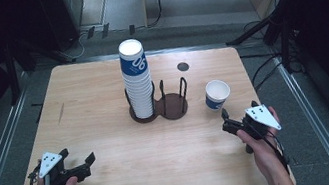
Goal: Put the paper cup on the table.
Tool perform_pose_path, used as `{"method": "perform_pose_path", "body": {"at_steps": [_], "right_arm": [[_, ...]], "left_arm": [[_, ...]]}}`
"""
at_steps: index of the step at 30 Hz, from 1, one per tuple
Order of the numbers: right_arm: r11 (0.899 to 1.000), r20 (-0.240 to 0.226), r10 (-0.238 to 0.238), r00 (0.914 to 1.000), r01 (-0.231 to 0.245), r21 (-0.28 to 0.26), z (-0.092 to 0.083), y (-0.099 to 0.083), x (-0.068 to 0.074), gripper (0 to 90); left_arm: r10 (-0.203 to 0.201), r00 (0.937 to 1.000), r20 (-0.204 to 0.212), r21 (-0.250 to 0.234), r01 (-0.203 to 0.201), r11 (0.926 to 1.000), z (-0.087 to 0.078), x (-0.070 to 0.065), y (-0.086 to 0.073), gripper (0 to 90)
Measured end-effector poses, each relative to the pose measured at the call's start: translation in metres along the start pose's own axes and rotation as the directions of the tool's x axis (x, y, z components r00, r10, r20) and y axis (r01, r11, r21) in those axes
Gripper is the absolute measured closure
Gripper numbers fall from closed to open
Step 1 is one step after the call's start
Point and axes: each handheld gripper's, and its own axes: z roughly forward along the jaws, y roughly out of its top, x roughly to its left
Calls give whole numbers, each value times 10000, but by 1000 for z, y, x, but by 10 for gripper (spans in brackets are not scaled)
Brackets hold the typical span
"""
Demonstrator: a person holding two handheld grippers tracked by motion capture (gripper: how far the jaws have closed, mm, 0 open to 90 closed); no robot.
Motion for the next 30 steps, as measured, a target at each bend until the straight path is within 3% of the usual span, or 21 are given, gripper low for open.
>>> {"method": "perform_pose_path", "body": {"at_steps": [30], "right_arm": [[9990, 519, 167, 9985, -188, 404, -35, -30, -35, 0]], "left_arm": [[-2, 10000, 0, -9, 2, 10000, 0, 0, 0, 0]]}}
